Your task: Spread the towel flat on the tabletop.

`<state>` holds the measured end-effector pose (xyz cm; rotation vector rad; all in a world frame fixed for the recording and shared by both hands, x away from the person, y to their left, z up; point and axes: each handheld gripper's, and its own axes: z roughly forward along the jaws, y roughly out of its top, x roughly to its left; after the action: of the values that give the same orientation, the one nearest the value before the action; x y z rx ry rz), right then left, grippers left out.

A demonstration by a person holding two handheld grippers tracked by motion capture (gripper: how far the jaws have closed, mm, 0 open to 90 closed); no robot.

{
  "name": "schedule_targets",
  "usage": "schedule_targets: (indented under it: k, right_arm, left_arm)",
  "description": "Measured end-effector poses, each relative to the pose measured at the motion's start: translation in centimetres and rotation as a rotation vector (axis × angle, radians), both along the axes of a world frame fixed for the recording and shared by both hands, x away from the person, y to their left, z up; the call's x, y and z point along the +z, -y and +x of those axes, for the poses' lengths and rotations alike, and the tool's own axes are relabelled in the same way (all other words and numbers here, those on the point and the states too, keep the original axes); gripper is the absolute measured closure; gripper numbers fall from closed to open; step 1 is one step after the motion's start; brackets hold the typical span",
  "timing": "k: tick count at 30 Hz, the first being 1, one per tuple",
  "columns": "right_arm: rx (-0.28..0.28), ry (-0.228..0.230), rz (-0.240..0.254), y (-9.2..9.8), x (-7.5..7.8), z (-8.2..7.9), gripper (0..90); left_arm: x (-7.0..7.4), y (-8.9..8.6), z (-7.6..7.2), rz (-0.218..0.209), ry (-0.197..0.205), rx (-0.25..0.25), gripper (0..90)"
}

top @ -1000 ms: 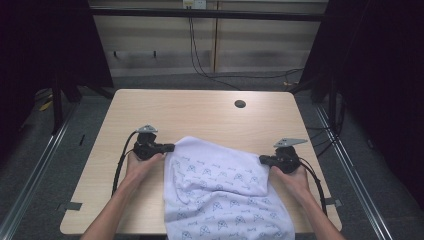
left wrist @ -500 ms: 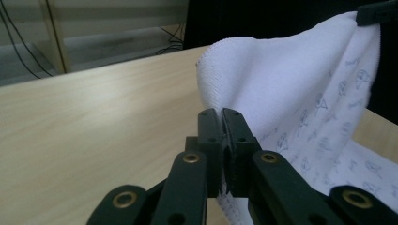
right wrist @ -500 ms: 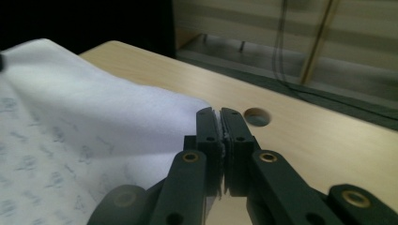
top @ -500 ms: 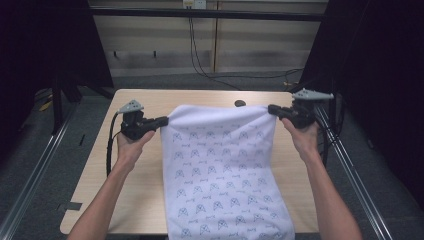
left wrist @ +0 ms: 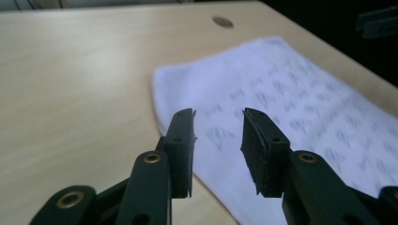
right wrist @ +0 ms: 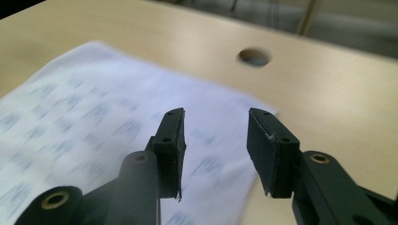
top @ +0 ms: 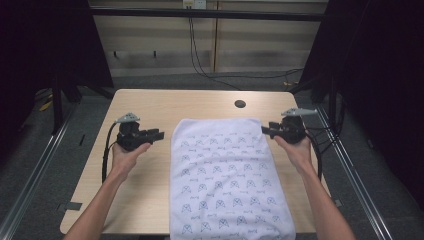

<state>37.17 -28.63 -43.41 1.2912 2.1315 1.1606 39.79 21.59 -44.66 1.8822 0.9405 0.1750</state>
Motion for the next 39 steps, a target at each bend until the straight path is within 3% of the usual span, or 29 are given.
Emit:
schedule_targets:
  k: [1,2,4,6,8,9,10,11,12,14,17,20,24,25,27,30,37,39]
  right_arm:
    - [0.000,0.000,0.000,0.0,0.0,0.0,57.6]
    - [0.046,-0.020,0.012,-0.3,-0.9,-1.9,58.4]
    - [0.094,-0.038,0.063,-0.3,-1.9,-3.8,60.7]
    - [0.134,-0.074,0.037,-0.7,-3.1,-5.4,62.0]
    - [0.158,-0.122,0.008,-1.1,-4.2,-6.6,62.1]
    - [0.163,-0.117,-0.023,-1.4,-4.6,-7.1,62.3]
    - [0.176,-0.123,-0.013,-1.4,-4.8,-7.4,62.4]
    - [0.184,-0.144,-0.006,-1.3,-5.1,-7.5,62.1]
    - [0.185,-0.143,-0.029,-1.3,-5.3,-7.5,62.2]
    - [0.175,-0.159,-0.023,-1.2,-5.8,-7.4,62.5]
    - [0.188,-0.167,-0.073,-1.7,-6.6,-7.4,69.1]
    - [0.203,-0.178,-0.105,-2.0,-6.4,-7.9,78.5]
    - [0.224,-0.189,-0.090,-2.0,-6.4,-9.7,86.4]
    - [0.227,-0.192,-0.100,-2.0,-6.3,-10.2,86.5]
    - [0.228,-0.193,-0.095,-2.0,-6.3,-11.0,87.3]
    - [0.221,-0.200,-0.096,-1.9,-6.2,-12.2,87.3]
    - [0.235,-0.225,-0.087,-2.2,-6.0,-14.4,86.9]
    - [0.273,-0.232,-0.121,-2.6,-5.7,-15.6,85.5]
  left_arm:
    - [-0.9,0.4,-1.3,0.000,-0.016,-0.043,64.7]
    - [-1.4,0.9,-1.9,0.018,-0.027,-0.072,68.8]
    - [-2.4,2.0,-2.9,0.057,-0.044,-0.135,72.4]
    - [-3.6,3.4,-3.7,0.119,-0.069,-0.203,75.0]
    - [-4.5,4.3,-4.2,0.112,-0.093,-0.234,74.9]
    - [-4.8,4.8,-4.5,0.110,-0.106,-0.243,73.0]
    - [-5.0,5.2,-4.6,0.120,-0.108,-0.257,70.5]
    - [-5.3,5.6,-4.8,0.135,-0.112,-0.261,68.4]
    - [-5.6,5.9,-4.9,0.151,-0.110,-0.259,65.2]
    - [-5.8,6.0,-4.9,0.144,-0.097,-0.254,63.4]
    - [-5.8,6.1,-4.9,0.152,-0.091,-0.242,65.0]
    - [-5.8,6.1,-4.9,0.150,-0.085,-0.245,64.0]
    - [-5.9,6.1,-5.0,0.156,-0.066,-0.244,61.0]
    - [-5.9,6.1,-5.0,0.162,-0.071,-0.250,61.6]
    - [-5.9,6.0,-5.2,0.177,-0.066,-0.260,75.5]
    - [-6.1,5.8,-6.0,0.156,-0.080,-0.294,87.5]
    - [-5.7,5.3,-9.1,0.184,-0.094,-0.312,88.7]
    - [-5.5,5.0,-10.5,0.190,-0.104,-0.328,88.5]
